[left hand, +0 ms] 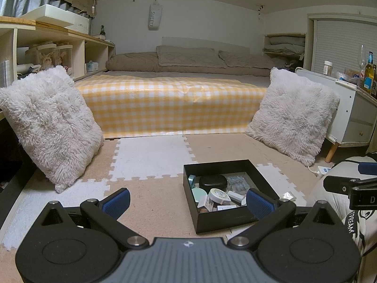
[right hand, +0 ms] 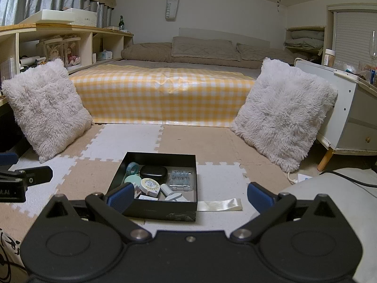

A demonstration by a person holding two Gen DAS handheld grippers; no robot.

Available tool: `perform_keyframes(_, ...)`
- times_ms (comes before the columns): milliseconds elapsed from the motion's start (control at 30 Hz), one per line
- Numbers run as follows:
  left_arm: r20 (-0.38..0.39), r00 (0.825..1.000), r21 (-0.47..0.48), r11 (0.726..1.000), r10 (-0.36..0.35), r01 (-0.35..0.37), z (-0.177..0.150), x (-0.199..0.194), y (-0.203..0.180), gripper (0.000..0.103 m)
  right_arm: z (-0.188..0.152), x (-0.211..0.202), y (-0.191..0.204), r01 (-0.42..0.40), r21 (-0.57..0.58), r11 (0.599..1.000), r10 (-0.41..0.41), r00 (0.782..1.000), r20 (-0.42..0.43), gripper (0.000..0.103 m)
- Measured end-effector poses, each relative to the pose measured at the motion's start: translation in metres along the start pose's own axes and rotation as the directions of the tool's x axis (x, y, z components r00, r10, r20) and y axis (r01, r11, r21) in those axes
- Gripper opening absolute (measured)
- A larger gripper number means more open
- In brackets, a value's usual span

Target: Organize rigid objects

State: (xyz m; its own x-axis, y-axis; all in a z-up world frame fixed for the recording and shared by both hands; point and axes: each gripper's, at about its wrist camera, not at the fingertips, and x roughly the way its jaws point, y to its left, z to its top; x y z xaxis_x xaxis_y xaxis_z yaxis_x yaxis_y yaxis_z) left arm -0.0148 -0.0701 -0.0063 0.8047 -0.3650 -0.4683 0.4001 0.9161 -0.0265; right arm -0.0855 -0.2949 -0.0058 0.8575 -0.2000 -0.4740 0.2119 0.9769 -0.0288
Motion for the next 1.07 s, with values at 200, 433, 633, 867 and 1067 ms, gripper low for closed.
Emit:
perform_keyframes(200,0.000,1.000,0.000,1.000,0.000,0.000,0.0000,0.0000,0.0005,0.103,0.0001,-0.0001,-0.0001,0.000,-0.003,1.000,0.000,1.000,0.001,0.103)
perform_keyframes(433,0.000,1.000,0.000,1.000,0.000,0.000,0.0002,-0.0002,0.0006,0.103,-0.0001,-0.0004,0.0003,0.001,-0.004,1.000,-0.001,1.000,0.001,0.103)
perform_keyframes(633,0.000,1.000,-0.001,1.000,0.001,-0.001,0.0000,0.0000,0.0010,0.103,-0.0002,-0.0004,0.0002,0.001,-0.004,1.000,-0.001,1.000,0.001,0.103)
perform_keyframes(867,0.004,1.000,-0.003,1.000,0.022,-0.022,-0.0011,-0.0021,0.0001,0.103,-0.0002,-0.0006,0.0005,0.001,-0.004,1.000,-0.001,1.000,0.001,0.103)
perform_keyframes(1067,0.004,0.999,-0.007,0.999,0.032,-0.032,0.0004,-0.0026,-0.0032,0.103,-0.0002,-0.0006,0.0008,0.001,-0.004,1.000,-0.001,1.000,0.001,0.103)
